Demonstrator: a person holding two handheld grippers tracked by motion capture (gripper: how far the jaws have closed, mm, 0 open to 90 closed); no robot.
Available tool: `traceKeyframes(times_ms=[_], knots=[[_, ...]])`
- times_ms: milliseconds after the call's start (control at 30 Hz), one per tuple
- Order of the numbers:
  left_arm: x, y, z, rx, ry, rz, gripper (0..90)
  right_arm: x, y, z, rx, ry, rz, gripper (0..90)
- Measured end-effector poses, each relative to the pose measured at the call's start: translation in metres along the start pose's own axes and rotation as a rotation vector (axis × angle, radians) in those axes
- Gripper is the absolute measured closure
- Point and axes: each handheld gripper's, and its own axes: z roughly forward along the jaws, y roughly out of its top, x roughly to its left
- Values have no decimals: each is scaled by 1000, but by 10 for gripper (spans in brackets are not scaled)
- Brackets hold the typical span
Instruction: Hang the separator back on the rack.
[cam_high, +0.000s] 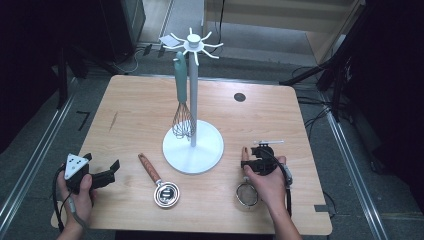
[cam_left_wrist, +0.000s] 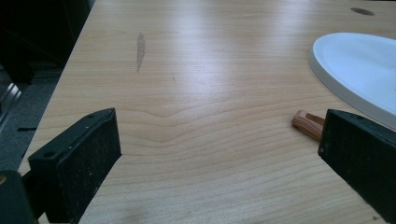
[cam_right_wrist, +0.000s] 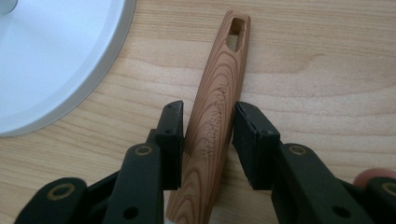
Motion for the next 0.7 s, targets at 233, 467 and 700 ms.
traceKeyframes(times_ms=[233, 467, 700], knots=[[0, 0, 0, -2, -1, 0, 0, 1, 0, 3, 35, -22, 8, 634], [0, 0, 0, -1, -3, -2, 0, 5, 0, 5, 67, -40, 5, 631], [0, 0, 0, -2, -4, -3, 0, 6, 0, 5, 74, -52, -3, 631]])
